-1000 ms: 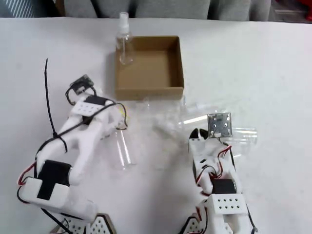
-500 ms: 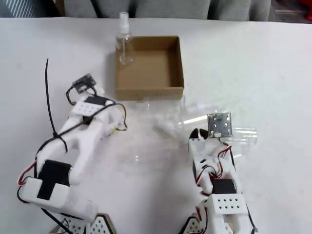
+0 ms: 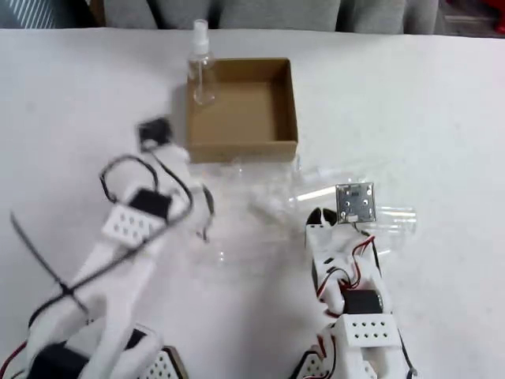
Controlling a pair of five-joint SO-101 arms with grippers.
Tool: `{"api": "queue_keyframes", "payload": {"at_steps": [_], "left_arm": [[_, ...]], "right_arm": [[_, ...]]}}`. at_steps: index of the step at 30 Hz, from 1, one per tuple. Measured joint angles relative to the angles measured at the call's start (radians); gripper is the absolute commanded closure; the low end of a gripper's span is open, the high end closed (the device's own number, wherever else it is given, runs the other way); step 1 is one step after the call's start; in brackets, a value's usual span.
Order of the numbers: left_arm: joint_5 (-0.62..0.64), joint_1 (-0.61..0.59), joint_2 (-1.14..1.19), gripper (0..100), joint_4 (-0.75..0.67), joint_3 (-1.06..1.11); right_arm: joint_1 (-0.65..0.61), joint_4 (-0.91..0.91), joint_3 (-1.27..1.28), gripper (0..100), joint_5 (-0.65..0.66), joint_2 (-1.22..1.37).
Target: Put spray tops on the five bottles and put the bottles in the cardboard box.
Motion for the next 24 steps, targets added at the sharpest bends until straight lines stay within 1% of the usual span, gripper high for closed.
{"api": "queue_keyframes", "payload": {"at_steps": [4,6,8,11,14,17,20,24], "left_arm": [[-0.203,0.152,-0.172,90,0.114,0.092],[-0.273,0.210,-0.256,90,0.192,0.100],[-0.279,0.264,-0.342,90,0.230,0.100],[-0.224,0.331,-0.485,90,0.219,0.117],[-0.150,0.420,-0.592,90,0.126,0.166],[-0.080,0.502,-0.609,90,-0.034,0.250],[-0.048,0.532,-0.555,90,-0.216,0.295],[-0.044,0.574,-0.405,90,-0.390,0.295]], "right_arm": [[0.000,0.000,0.000,98.1,0.000,0.000],[0.000,0.000,0.000,98.1,0.000,0.000],[0.000,0.000,0.000,98.1,0.000,0.000],[0.000,0.000,0.000,98.1,0.000,0.000],[0.000,0.000,0.000,98.1,0.000,0.000],[0.000,0.000,0.000,98.1,0.000,0.000],[0.000,0.000,0.000,98.1,0.000,0.000],[0.000,0.000,0.000,98.1,0.000,0.000]]}}
